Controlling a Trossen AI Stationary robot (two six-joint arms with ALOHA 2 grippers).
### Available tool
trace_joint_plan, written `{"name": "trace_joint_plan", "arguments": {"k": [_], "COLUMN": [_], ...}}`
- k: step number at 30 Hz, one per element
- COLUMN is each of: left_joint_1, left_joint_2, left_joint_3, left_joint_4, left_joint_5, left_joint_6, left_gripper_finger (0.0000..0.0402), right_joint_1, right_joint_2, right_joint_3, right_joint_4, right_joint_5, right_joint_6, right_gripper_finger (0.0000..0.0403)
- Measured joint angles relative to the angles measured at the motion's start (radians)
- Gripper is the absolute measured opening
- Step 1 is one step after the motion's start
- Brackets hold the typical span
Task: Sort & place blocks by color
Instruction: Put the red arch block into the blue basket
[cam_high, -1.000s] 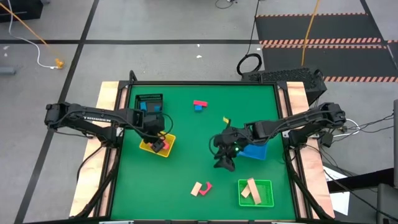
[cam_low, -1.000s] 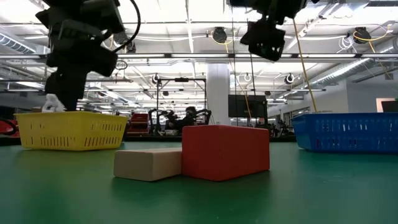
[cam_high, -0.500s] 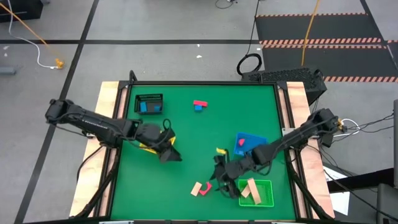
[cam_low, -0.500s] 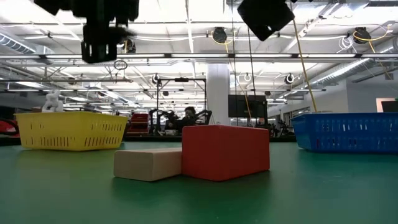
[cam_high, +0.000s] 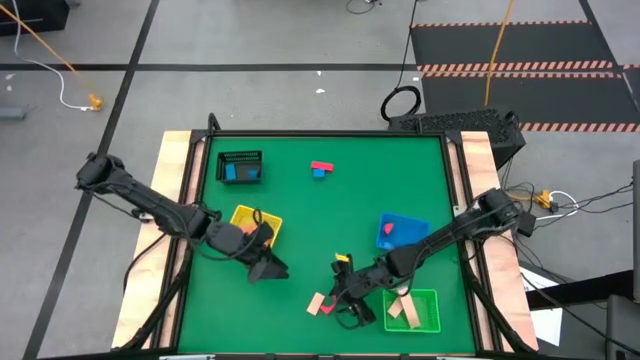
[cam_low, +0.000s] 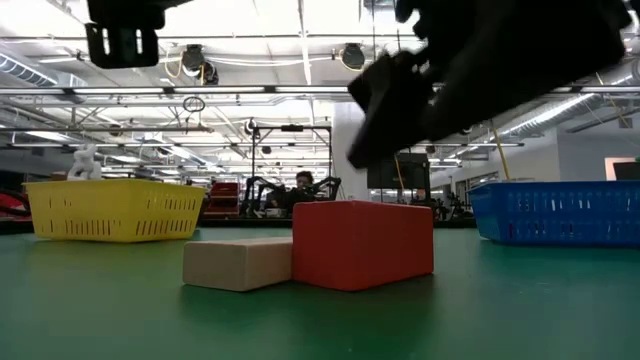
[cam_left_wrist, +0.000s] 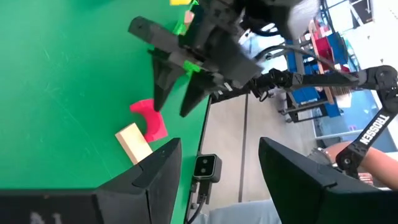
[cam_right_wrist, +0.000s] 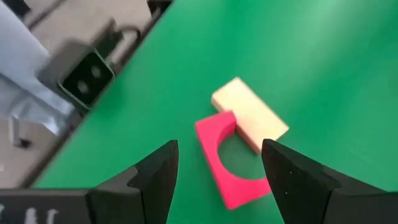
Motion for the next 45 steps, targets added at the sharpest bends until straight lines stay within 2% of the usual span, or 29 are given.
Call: {"name": "trace_joint_plan", "arguments": {"k": [6, 11, 20, 24, 31, 34, 38, 45], "left_joint_1": [-0.044, -0.052, -0.053, -0.053, -0.053, -0.053, -0.053, -0.051], "left_joint_2": [0.0, 0.0, 0.0, 0.0, 0.0, 0.0, 0.0, 0.0], "left_joint_3": [0.0, 0.0, 0.0, 0.0, 0.0, 0.0, 0.0, 0.0], "left_joint_4": [0.001, 0.001, 0.0, 0.0, 0.0, 0.0, 0.001, -0.002], "left_joint_5": [-0.059, -0.083, -0.09, -0.099, -0.108, -0.108, -0.108, -0.108], "left_joint_6": [-0.027, -0.038, -0.042, -0.042, -0.042, -0.042, -0.042, -0.038], "left_gripper_finger": [0.0214, 0.0214, 0.0214, 0.0214, 0.0214, 0.0214, 0.0214, 0.0214], "right_joint_1": [-0.001, -0.003, -0.009, -0.009, -0.013, -0.015, -0.015, -0.037], "right_joint_2": [0.062, 0.083, 0.081, 0.081, 0.08, 0.08, 0.048, -0.126], "right_joint_3": [0.001, 0.0, 0.0, 0.0, 0.0, 0.0, 0.0, 0.0], "right_joint_4": [0.008, -0.004, -0.009, -0.009, -0.012, -0.011, -0.021, -0.109], "right_joint_5": [0.011, 0.105, 0.103, 0.107, 0.134, 0.134, 0.129, 0.145], "right_joint_6": [-0.047, -0.078, -0.059, -0.024, 0.038, 0.124, 0.228, 0.242], "right_gripper_finger": [0.0221, 0.0221, 0.0218, 0.0194, 0.0117, 0.0116, 0.0116, 0.0116]}}
